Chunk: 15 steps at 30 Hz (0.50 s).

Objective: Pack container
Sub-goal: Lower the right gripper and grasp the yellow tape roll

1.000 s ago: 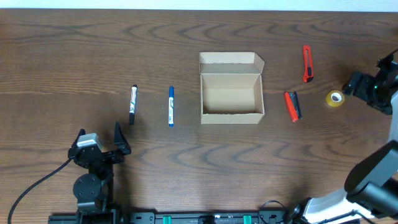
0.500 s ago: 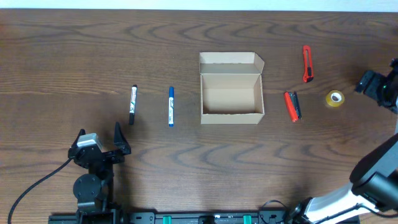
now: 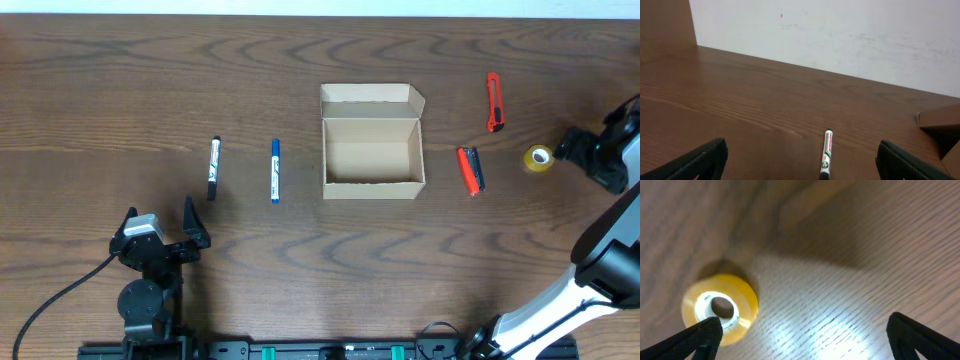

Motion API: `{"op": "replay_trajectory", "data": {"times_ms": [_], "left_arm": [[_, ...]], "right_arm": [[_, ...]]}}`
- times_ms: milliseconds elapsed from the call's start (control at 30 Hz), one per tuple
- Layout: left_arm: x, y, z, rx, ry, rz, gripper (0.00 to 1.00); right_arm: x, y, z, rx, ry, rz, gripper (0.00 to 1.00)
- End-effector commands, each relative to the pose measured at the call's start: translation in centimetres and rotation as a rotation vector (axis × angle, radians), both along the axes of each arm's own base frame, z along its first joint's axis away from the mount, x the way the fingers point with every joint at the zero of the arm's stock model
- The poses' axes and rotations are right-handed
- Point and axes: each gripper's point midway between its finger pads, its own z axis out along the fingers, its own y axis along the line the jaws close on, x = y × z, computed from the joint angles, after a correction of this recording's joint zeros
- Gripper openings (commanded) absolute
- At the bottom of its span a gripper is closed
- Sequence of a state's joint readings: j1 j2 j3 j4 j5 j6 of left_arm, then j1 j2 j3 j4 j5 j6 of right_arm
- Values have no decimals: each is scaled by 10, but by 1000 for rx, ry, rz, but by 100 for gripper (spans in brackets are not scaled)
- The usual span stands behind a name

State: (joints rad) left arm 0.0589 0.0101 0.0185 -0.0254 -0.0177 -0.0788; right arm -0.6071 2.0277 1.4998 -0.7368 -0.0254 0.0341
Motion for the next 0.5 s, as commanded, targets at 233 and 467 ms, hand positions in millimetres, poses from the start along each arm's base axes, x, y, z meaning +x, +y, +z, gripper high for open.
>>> {"op": "replay_trajectory", "data": {"times_ms": [233, 467], "left_arm": [[-1, 0, -18, -5, 59, -4, 95], [-1, 0, -18, -5, 59, -4, 95]], "right_arm": [[34, 8, 19, -42, -46, 42, 99], [38, 20, 5, -17, -6, 79, 99]]}}
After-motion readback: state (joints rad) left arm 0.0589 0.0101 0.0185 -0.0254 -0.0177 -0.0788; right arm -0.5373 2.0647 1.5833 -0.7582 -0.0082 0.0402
